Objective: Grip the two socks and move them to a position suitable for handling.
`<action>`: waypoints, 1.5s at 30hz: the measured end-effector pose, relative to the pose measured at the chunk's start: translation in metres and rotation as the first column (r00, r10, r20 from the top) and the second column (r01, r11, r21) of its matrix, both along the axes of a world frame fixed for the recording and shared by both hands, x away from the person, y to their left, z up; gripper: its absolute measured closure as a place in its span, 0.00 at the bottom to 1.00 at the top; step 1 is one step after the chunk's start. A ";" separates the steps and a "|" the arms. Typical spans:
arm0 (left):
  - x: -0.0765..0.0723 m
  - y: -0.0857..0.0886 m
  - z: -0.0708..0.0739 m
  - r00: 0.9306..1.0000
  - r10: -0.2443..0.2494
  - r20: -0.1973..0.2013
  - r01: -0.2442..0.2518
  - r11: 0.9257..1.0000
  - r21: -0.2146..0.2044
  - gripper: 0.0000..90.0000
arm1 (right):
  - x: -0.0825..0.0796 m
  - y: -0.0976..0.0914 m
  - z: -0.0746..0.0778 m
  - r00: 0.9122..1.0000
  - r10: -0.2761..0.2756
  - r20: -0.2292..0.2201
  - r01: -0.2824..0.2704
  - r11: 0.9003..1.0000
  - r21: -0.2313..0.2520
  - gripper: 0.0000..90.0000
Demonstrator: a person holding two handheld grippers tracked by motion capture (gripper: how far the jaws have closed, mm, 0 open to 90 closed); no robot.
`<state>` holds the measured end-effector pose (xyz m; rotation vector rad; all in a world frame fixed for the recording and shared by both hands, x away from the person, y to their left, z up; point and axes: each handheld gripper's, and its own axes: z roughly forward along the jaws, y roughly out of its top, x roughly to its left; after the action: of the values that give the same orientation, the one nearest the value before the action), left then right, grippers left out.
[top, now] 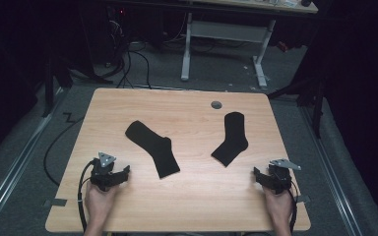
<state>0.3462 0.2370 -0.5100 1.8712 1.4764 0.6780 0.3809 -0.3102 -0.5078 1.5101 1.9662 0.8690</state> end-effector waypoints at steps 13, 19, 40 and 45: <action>0.000 0.000 0.000 1.000 -0.001 0.001 0.001 1.000 -0.001 0.32 | 0.000 0.000 0.000 1.000 0.008 0.000 -0.008 1.000 0.002 0.39; -0.001 0.000 0.000 1.000 -0.004 -0.001 0.004 1.000 -0.005 0.33 | -0.001 0.000 0.000 1.000 0.010 0.000 -0.010 1.000 0.003 0.39; 0.000 0.000 0.002 0.999 -0.032 -0.009 0.032 0.999 -0.006 0.37 | -0.001 0.000 0.000 1.000 0.013 0.000 -0.013 1.000 0.001 0.39; 0.000 0.004 0.002 1.000 0.002 -0.010 -0.002 1.000 -0.011 0.36 | -0.001 0.000 0.000 1.000 0.013 -0.001 -0.013 1.000 0.000 0.39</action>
<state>0.3465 0.2406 -0.5079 1.8676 1.4860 0.6611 0.3803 -0.3103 -0.5078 1.4997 1.9782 0.8744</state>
